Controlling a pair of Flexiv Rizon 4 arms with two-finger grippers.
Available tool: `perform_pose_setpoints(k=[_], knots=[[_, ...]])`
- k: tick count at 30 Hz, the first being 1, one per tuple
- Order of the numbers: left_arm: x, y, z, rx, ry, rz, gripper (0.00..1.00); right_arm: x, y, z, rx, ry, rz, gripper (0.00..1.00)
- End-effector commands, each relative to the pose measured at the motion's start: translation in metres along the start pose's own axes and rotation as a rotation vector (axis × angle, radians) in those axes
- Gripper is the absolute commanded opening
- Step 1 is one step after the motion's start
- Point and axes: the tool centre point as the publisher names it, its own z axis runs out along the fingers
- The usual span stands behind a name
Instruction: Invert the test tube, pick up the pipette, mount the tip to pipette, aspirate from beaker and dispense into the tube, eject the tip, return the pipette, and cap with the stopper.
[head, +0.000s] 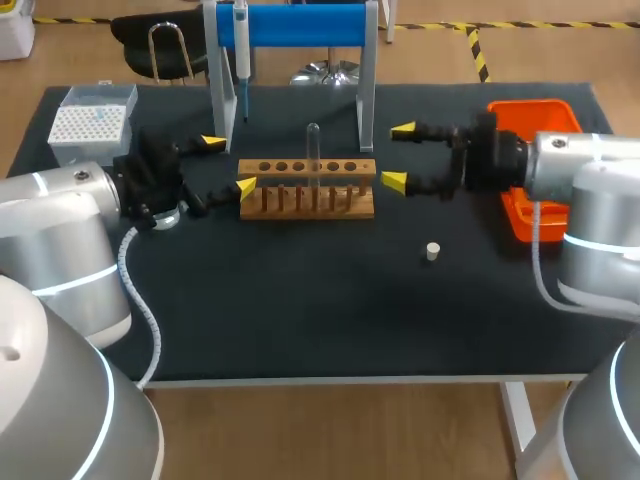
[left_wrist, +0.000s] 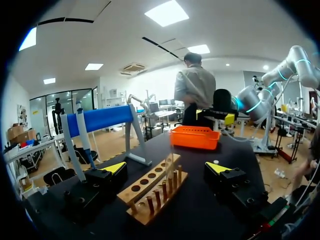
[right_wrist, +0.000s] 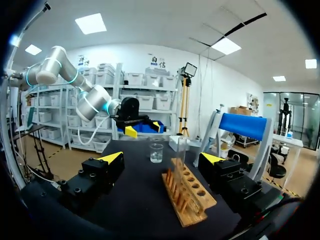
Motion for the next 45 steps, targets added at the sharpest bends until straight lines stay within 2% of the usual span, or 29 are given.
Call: perform_pose_setpoints(k=[1, 13, 23, 36, 45], knots=[[0.001, 0.000, 0.001, 0.000, -0.004, 0.001, 1.00, -0.013, -0.003, 0.016, -0.024, 0.137, 0.006, 1.00], [0.001, 0.000, 0.001, 0.000, -0.004, 0.001, 1.00, -0.023, -0.002, 0.042, -0.044, 0.251, 0.012, 1.00], [0.001, 0.000, 0.001, 0.000, -0.004, 0.001, 1.00, -0.032, -0.008, 0.062, -0.047, 0.281, 0.042, 1.00], [0.001, 0.000, 0.001, 0.000, -0.004, 0.001, 1.00, -0.041, -0.030, 0.089, -0.038, 0.285, 0.062, 1.00], [0.001, 0.000, 0.001, 0.000, -0.004, 0.001, 1.00, -0.045, -0.030, 0.104, -0.049, 0.311, 0.048, 1.00]])
